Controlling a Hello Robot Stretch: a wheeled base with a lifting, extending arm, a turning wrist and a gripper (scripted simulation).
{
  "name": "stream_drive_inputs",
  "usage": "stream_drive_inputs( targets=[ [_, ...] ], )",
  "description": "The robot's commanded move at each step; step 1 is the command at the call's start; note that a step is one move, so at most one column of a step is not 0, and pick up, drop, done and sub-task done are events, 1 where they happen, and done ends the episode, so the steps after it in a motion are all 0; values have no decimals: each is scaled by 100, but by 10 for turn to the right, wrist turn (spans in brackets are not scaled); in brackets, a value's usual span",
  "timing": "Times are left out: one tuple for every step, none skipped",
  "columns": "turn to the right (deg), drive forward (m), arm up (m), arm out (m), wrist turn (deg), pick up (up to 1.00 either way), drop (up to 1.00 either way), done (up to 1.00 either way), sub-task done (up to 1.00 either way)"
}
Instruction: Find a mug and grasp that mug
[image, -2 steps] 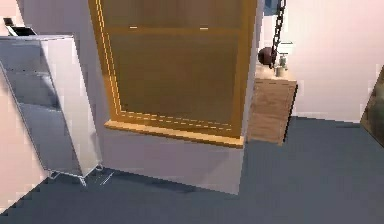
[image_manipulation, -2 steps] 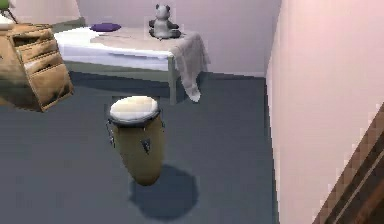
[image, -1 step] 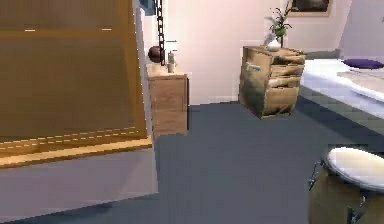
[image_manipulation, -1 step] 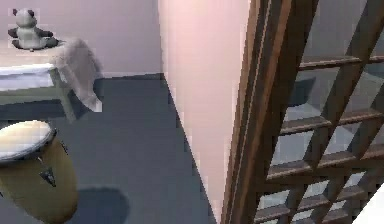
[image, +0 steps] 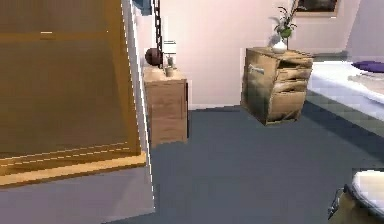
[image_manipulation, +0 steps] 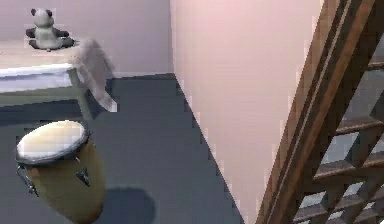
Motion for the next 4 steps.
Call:
stream_drive_inputs(
  targets=[
    [180,0,0,0,0,0,0,0,0],
    [0,100,0,0,0,0,0,0,0],
    [90,0,0,0,0,0,0,0,0],
    [0,5,0,0,0,0,0,0,0]
  ],
)
